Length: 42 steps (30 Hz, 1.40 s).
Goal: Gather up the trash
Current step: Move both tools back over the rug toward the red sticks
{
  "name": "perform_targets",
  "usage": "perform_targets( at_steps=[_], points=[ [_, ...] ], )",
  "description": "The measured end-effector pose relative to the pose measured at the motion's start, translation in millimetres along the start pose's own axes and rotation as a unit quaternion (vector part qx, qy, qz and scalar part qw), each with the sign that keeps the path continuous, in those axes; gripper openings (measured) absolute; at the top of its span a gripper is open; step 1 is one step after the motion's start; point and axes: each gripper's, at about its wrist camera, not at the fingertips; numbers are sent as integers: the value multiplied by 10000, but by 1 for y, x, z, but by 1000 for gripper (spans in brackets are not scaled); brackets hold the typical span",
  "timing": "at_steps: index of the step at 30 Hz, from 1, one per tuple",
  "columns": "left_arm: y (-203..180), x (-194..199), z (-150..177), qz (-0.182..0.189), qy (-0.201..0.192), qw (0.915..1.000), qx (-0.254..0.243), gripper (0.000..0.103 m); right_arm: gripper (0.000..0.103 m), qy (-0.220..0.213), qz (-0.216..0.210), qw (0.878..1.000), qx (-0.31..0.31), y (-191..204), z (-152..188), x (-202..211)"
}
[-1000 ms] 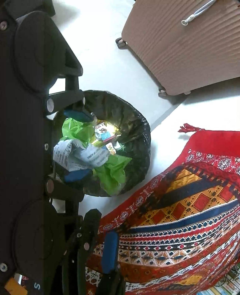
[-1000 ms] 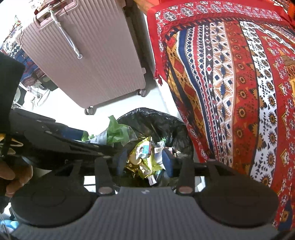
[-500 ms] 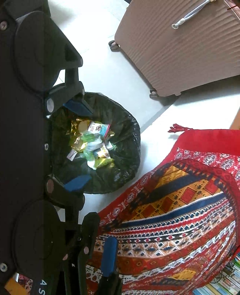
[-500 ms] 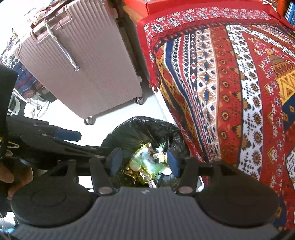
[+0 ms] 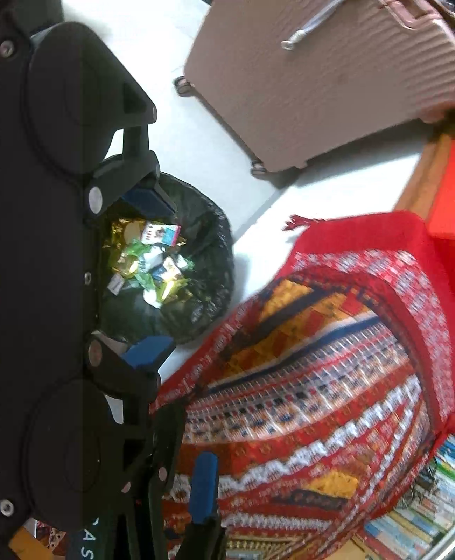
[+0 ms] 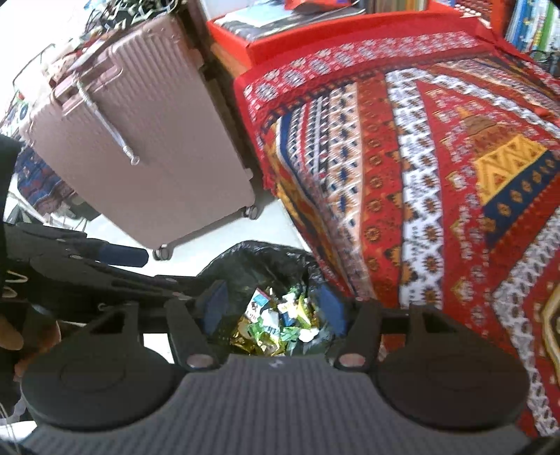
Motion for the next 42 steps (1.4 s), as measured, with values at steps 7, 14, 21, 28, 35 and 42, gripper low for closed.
perform_targets(
  at_steps=[7, 14, 21, 28, 35, 42],
  points=[
    [-34, 39, -28, 82, -384, 9983, -431, 76, 73, -261, 273, 9990, -234, -21, -12, 44],
    [-82, 79, -63, 273, -743, 9930, -879, 79, 75, -595, 634, 9942, -637, -52, -27, 96],
    [-135, 116, -100, 491, -1164, 9836, -1289, 83, 75, -953, 1025, 9851, -1003, -92, -49, 147],
    [-183, 138, -140, 703, -1509, 9742, -1524, 84, 77, -1371, 1368, 9734, -1221, -136, -67, 190],
    [-221, 134, -170, 787, -1595, 9712, -1583, 84, 77, -1528, 1624, 9647, -1404, -186, -79, 210],
    [-247, 106, -191, 826, -1433, 9733, -1592, 84, 77, -1436, 1791, 9610, -1543, -231, -83, 206]
  ],
)
Point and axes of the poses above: each gripper's, at about its wrist camera, not at the fingertips, and x roughly against the way its jaws point, y to its left, z to its underside, and after that the axes turned 2 degrees about x, right-handed
